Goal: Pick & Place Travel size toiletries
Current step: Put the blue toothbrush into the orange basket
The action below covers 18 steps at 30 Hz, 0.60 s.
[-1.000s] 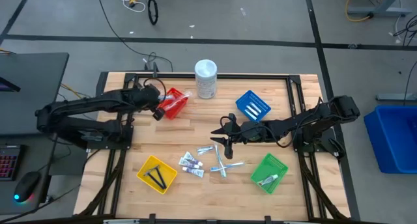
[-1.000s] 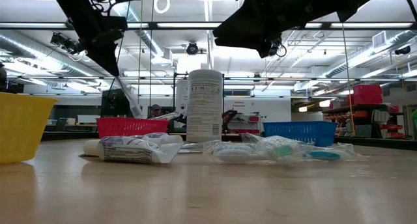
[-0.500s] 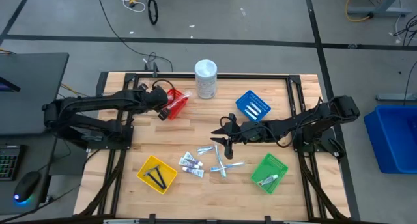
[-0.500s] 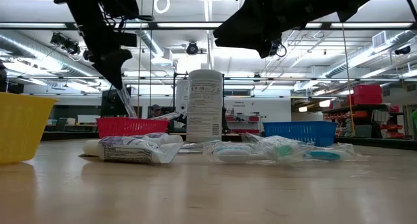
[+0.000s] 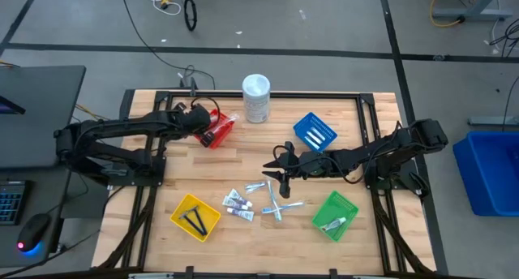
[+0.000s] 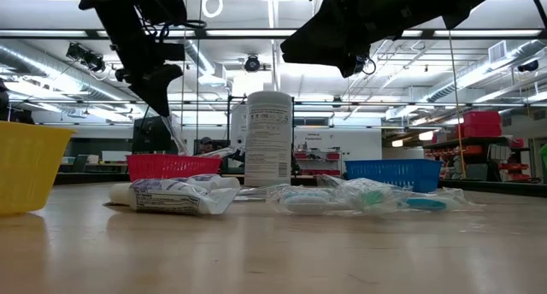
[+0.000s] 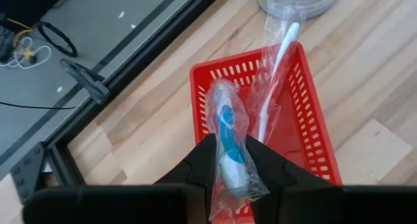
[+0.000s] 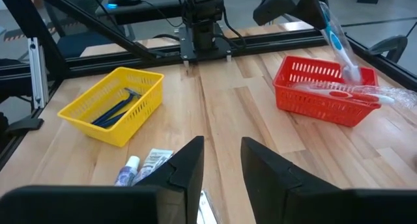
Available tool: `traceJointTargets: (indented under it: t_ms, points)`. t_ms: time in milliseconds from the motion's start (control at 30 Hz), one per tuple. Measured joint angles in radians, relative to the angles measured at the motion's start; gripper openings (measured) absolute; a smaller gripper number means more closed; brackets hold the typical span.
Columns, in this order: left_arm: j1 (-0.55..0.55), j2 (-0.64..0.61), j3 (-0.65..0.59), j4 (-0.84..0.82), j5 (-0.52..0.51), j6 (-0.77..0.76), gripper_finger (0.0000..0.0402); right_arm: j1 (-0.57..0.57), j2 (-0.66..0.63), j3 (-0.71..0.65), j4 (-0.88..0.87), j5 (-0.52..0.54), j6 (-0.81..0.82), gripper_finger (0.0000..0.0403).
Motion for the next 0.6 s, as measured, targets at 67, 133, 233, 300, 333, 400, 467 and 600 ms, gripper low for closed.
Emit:
traceJointTargets:
  t_ms: [67,133,233,300,333,400,467,600]
  points:
    - [0.005,0.000,0.000,0.005,0.014,-0.001,0.0072,0.000,0.000,0.000,0.000,0.000,0.000,0.0110]
    - [0.009,0.000,0.000,0.006,0.033,0.003,0.0081,0.000,0.000,0.000,0.000,0.000,0.000,0.0114]
    - [0.016,0.000,0.000,0.003,0.066,0.007,0.0103,0.000,0.000,0.000,0.000,0.000,0.000,0.0121]
    - [0.022,0.000,0.000,-0.002,0.084,0.007,0.0125,0.000,0.000,0.000,0.000,0.000,0.000,0.0125]
    - [0.024,0.000,0.000,-0.006,0.085,0.002,0.0138,0.000,0.000,0.000,0.000,0.000,0.000,0.0128]
    - [0.024,0.000,0.000,-0.010,0.089,-0.001,0.0163,0.000,0.000,0.000,0.000,0.000,0.000,0.0132]
    - [0.024,0.000,0.000,-0.015,0.093,0.000,0.0186,0.000,0.000,0.000,0.000,0.000,0.000,0.0135]
    - [0.024,-0.001,0.000,-0.018,0.129,0.011,0.0216,0.000,0.000,0.000,0.000,0.000,0.000,0.0139]
